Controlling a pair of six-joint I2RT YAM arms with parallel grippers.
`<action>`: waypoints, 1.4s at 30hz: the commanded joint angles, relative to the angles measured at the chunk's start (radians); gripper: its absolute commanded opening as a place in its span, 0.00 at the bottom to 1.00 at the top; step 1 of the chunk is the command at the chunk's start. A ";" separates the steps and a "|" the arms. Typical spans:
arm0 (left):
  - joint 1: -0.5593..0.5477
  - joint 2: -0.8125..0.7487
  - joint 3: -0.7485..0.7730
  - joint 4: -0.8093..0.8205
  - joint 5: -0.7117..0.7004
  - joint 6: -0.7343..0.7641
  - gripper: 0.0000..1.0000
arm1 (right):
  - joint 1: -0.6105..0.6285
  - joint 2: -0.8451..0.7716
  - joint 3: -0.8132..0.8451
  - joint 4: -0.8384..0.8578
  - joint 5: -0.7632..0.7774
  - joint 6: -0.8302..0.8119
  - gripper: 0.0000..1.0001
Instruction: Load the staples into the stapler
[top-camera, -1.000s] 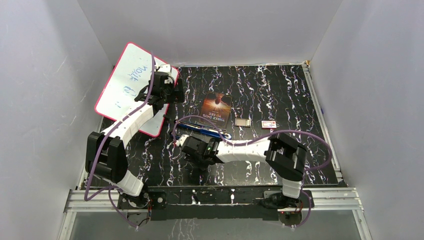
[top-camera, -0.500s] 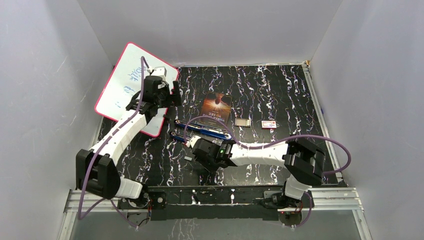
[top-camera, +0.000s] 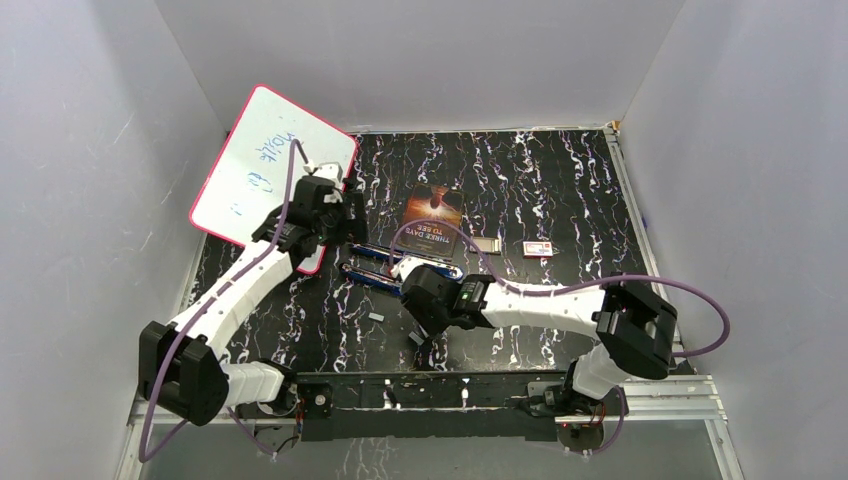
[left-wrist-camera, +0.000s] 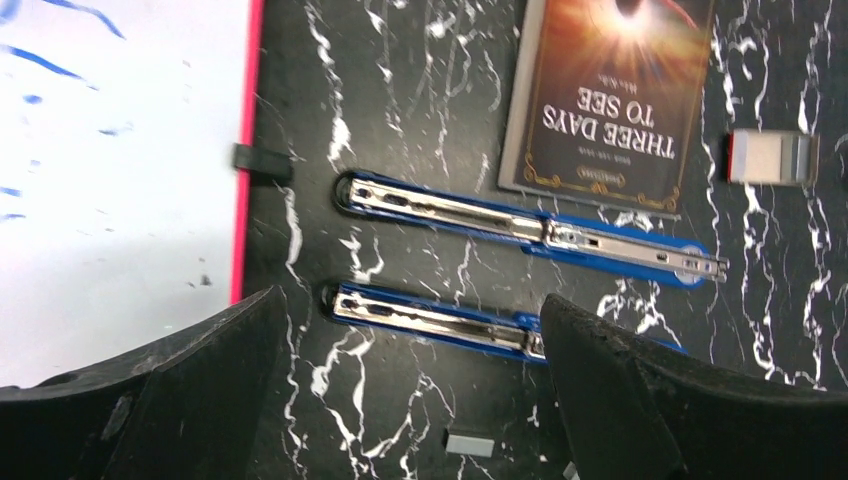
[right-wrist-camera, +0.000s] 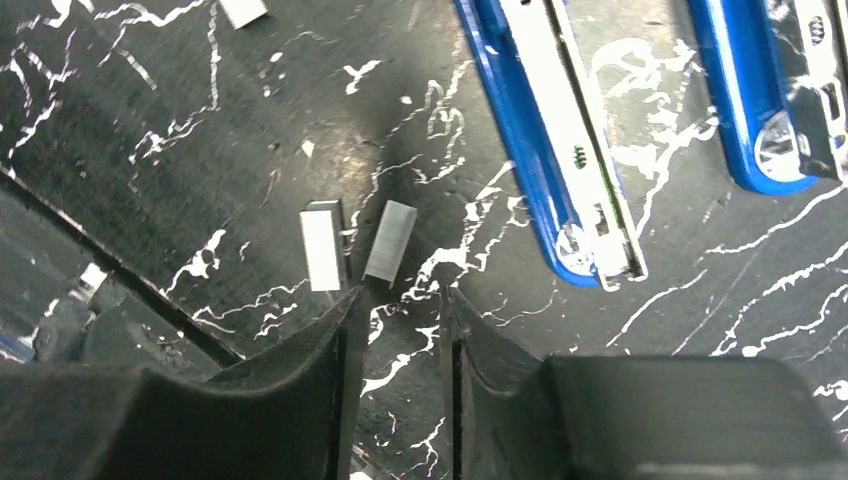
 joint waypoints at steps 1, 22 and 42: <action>-0.062 -0.037 -0.028 -0.055 -0.036 -0.045 0.98 | -0.020 -0.025 -0.002 0.042 -0.007 0.066 0.42; -0.078 -0.044 -0.057 -0.026 -0.004 -0.069 0.98 | -0.020 0.100 0.040 0.052 0.061 0.187 0.47; -0.077 -0.044 -0.071 -0.011 0.010 -0.072 0.98 | -0.021 0.110 0.038 0.018 0.058 0.182 0.42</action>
